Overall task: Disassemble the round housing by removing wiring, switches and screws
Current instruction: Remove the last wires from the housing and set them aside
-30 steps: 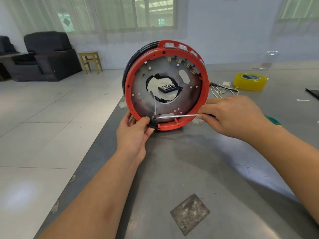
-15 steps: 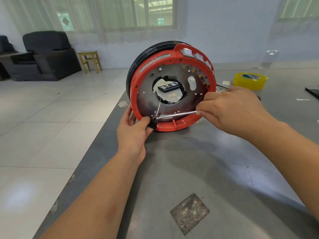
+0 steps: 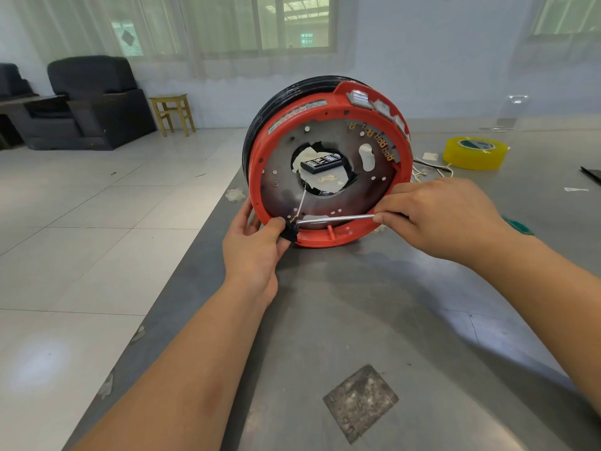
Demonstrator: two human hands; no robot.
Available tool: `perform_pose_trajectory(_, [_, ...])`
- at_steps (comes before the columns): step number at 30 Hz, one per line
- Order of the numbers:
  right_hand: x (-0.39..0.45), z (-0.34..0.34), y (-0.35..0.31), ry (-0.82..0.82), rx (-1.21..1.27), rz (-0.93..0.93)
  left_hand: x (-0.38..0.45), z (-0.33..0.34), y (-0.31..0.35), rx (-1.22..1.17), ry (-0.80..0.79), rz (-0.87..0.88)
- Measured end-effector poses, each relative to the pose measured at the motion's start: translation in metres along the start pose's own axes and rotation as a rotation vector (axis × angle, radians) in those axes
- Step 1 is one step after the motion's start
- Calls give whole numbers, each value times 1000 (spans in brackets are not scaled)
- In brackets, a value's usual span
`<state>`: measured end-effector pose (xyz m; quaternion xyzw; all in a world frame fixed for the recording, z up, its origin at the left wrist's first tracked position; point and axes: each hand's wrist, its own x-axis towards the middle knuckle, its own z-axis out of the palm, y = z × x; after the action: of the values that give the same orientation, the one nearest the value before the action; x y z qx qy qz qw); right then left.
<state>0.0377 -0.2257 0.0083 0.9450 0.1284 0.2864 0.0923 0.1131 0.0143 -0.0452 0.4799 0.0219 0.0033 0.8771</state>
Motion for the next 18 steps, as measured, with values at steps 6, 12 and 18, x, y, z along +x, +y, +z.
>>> perform_pose_trajectory(6, [1, 2, -1, -78, 23, 43, 5, -3, -3, 13, -8, -18])
perform_pose_trajectory(12, [1, 6, -1, -61, 49, 49, 6, -5, -3, -23, -20, -26])
perform_pose_trajectory(18, [-1, 8, -1, -42, 55, 55, 4, -5, -3, -21, -28, -14])
